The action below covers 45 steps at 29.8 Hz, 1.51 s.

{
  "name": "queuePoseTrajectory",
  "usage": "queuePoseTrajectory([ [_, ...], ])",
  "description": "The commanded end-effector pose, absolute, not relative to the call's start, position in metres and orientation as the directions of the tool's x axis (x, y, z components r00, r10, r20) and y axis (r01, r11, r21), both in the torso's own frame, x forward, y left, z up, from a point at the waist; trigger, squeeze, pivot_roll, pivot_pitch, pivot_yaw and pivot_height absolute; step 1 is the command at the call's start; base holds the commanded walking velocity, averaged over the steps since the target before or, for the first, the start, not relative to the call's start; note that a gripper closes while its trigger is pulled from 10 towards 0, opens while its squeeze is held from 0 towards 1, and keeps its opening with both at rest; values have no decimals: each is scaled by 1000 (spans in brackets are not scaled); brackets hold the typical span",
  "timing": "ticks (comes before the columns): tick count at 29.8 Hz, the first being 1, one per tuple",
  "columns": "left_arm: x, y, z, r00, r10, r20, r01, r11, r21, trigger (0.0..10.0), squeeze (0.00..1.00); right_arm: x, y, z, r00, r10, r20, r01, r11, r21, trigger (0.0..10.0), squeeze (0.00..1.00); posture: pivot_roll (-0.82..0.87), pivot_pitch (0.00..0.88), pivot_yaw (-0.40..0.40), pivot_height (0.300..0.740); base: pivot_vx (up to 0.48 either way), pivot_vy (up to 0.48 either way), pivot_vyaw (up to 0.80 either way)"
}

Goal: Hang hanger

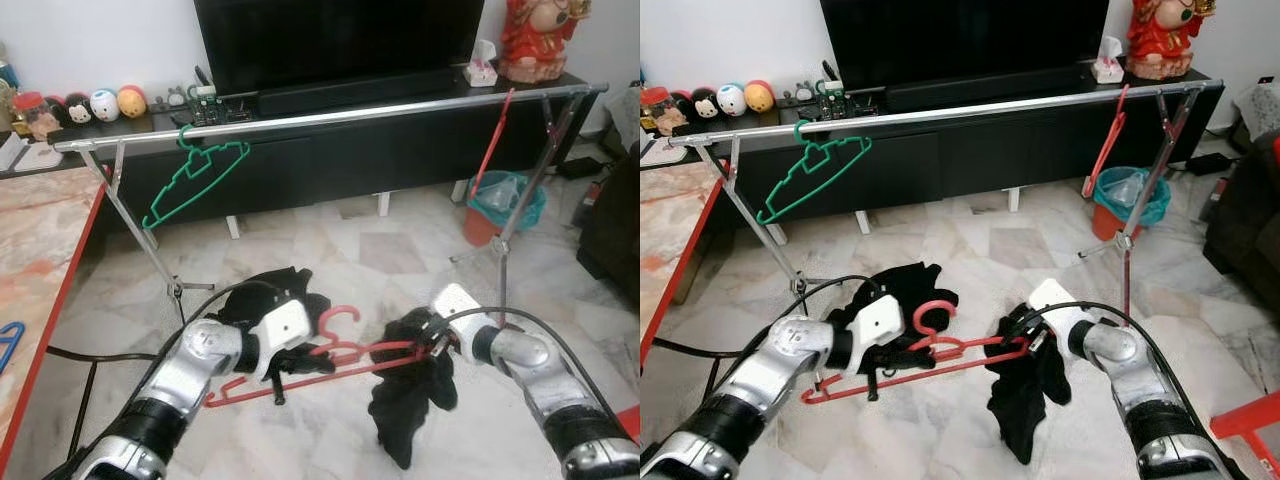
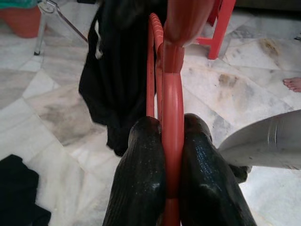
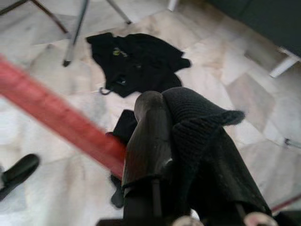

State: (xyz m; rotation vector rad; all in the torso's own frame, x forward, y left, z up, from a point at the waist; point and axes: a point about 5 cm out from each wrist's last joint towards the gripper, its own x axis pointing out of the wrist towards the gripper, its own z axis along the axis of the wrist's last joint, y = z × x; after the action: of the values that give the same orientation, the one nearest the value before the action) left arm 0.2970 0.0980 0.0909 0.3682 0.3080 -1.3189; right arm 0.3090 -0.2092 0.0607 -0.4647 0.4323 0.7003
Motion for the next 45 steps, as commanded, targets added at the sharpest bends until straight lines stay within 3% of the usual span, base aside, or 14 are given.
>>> queuePoseTrajectory([
  [1,300,100,93,226,-880,-418,974,210,84,10000,0,311,-202,69,683,542,-490,-707,659,-256,10000,0,-57,0,39,740,0,0,0],
  [9,302,95,92,220,-866,-449,975,190,111,10000,0,307,-192,82,666,586,-462,-729,642,-237,10000,0,-61,0,43,740,0,0,0],
  [26,308,127,85,303,-779,-550,953,247,175,10000,0,300,-202,78,668,534,-518,-714,657,-243,10000,0,-51,0,38,740,0,0,0],
  [33,309,122,84,308,-783,-540,951,249,182,10000,0,300,-201,81,666,538,-517,-717,653,-244,10000,0,-54,0,36,740,0,0,0],
  [45,307,100,90,237,-859,-454,971,215,102,10000,0,301,-189,92,655,581,-482,-735,638,-229,10000,0,-58,0,37,740,0,0,0],
])
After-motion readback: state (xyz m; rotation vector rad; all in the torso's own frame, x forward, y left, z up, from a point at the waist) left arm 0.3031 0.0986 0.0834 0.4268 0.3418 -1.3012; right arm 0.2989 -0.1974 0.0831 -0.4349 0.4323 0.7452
